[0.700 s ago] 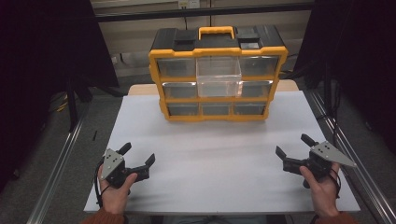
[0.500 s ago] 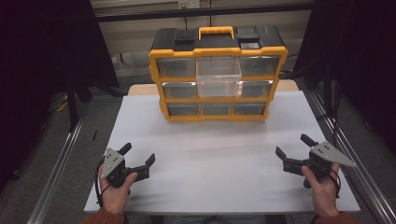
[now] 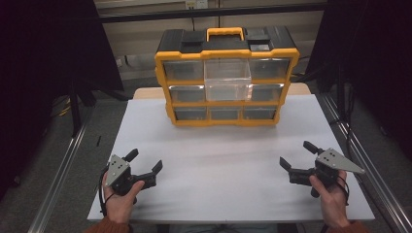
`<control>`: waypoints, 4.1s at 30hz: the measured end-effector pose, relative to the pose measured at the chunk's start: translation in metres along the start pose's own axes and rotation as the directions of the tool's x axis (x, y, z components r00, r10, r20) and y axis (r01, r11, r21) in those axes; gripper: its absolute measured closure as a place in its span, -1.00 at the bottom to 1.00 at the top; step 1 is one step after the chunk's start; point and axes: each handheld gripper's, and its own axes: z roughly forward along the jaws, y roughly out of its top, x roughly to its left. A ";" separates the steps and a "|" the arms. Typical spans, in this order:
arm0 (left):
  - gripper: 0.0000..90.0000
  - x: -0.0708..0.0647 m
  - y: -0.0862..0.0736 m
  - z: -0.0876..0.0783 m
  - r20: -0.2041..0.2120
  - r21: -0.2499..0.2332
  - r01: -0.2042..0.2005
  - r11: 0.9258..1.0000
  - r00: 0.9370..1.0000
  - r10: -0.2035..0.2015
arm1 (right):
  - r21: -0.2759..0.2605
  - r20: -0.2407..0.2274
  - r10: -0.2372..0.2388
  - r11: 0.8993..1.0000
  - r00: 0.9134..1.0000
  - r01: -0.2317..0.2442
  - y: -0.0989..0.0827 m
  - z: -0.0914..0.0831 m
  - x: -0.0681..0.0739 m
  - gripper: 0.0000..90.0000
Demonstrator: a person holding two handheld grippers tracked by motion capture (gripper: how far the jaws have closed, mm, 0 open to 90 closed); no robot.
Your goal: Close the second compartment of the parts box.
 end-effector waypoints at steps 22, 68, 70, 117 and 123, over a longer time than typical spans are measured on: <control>-0.91 0.001 -0.001 0.002 -0.018 0.005 0.018 1.000 1.000 -0.018 | -0.035 -0.180 0.038 0.998 0.983 -0.045 0.013 0.026 0.033 -1.00; -0.91 0.003 0.000 0.001 -0.013 -0.017 0.046 0.999 0.999 -0.046 | -0.147 -0.417 -0.050 0.989 0.907 -0.013 0.077 0.089 0.084 -0.36; -0.91 0.003 0.000 0.001 -0.014 -0.013 0.043 0.999 0.999 -0.044 | -0.157 -0.429 -0.052 0.987 0.902 -0.018 0.081 0.092 0.085 -0.20; -0.91 0.004 0.000 0.000 -0.019 -0.018 0.050 0.999 0.999 -0.050 | -0.251 -0.406 -0.092 0.968 0.909 -0.015 0.113 0.128 0.082 1.00; -0.91 0.004 0.000 0.000 -0.021 -0.020 0.050 0.999 0.998 -0.051 | -0.263 -0.378 -0.083 0.965 0.922 -0.021 0.117 0.138 0.077 1.00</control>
